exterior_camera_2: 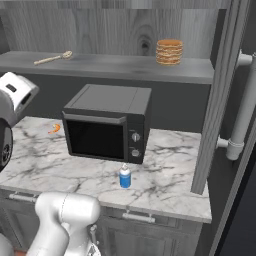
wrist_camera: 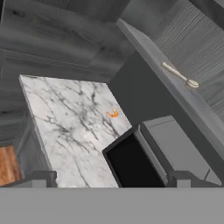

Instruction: Pick the dish brush and soap dispenser from the cabinet and place them on the counter.

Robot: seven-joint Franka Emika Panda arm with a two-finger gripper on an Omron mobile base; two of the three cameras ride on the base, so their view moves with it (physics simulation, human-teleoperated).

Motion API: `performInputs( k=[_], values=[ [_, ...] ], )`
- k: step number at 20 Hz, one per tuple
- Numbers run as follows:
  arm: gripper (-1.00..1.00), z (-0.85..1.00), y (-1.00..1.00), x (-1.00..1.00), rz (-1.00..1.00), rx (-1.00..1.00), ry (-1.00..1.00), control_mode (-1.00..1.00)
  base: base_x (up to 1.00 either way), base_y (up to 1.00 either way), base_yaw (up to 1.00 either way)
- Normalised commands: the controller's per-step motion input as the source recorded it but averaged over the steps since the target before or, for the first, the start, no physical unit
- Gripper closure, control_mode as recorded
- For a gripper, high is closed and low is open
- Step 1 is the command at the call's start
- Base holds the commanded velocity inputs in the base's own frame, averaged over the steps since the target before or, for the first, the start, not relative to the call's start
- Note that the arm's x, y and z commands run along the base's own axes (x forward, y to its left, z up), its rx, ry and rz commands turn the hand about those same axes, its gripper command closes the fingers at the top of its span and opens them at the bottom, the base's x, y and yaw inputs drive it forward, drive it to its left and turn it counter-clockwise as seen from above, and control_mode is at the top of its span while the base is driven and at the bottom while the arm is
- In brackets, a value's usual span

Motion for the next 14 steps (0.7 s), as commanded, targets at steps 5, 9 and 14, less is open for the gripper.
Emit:
performInputs(
  k=[5,9,14],
  values=[
    [-1.0,0.41,0.13,-0.01,0.0,0.0,-0.02,-1.0,0.0,0.0,0.0],
    [-1.0,0.32,0.15,-0.04,0.0,0.0,-0.04,-1.0,0.0,0.0,0.0],
    [-1.0,0.01,0.11,-0.02,0.0,0.0,-0.15,-1.0,0.0,0.0,0.0]
  ],
)
